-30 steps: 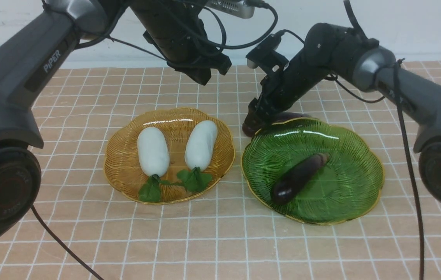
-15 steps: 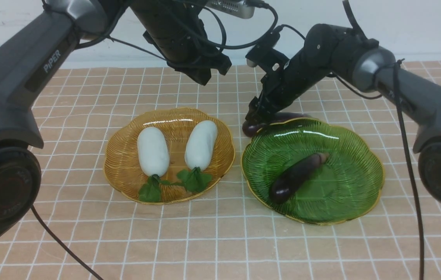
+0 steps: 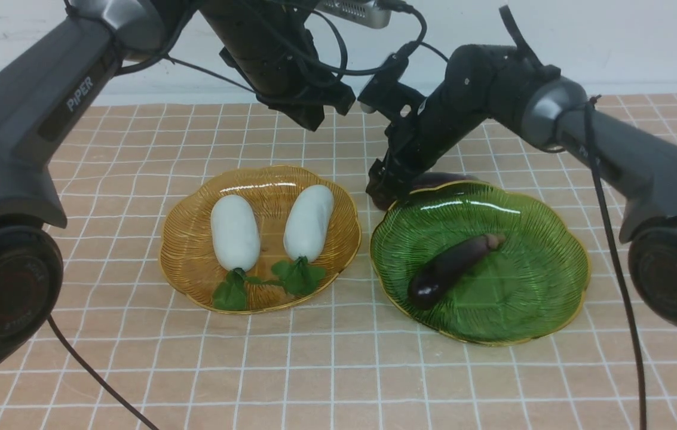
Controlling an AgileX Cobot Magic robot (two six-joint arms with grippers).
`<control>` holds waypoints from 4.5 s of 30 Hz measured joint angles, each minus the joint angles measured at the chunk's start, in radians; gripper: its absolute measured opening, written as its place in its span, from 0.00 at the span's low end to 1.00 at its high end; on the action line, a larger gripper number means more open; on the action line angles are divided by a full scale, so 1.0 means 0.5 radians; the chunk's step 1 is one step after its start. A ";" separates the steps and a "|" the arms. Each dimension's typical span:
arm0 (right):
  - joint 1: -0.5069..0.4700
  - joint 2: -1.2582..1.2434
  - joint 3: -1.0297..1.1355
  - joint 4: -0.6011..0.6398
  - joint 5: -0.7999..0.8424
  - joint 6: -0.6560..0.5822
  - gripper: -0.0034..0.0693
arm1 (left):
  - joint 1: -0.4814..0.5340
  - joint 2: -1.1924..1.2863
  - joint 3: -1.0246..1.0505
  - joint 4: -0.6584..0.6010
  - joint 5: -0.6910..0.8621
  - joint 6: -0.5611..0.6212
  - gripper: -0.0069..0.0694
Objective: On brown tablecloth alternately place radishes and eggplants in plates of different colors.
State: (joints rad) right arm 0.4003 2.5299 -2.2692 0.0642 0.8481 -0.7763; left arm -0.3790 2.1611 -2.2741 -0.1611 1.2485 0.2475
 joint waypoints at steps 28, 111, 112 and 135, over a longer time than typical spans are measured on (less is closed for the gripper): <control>-0.002 -0.437 -0.106 -0.400 0.261 0.580 0.56 | 0.000 -0.002 0.000 0.000 0.000 0.000 0.10; -0.151 -5.028 3.412 0.111 -1.107 1.736 0.03 | 0.000 -3.968 3.500 0.193 -0.785 -0.526 0.10; -0.151 -5.044 3.412 0.111 -1.050 1.736 0.03 | 0.000 -4.048 3.548 0.195 -0.794 -0.555 0.10; -0.151 -5.056 3.423 0.111 -0.571 1.736 0.03 | 0.000 -4.356 3.616 0.284 -0.811 -0.604 0.10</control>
State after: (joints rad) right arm 0.3249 0.0021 -0.5578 0.1197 0.5625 0.0918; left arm -0.3790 -0.0167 -0.4662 -0.0192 0.8431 -0.0543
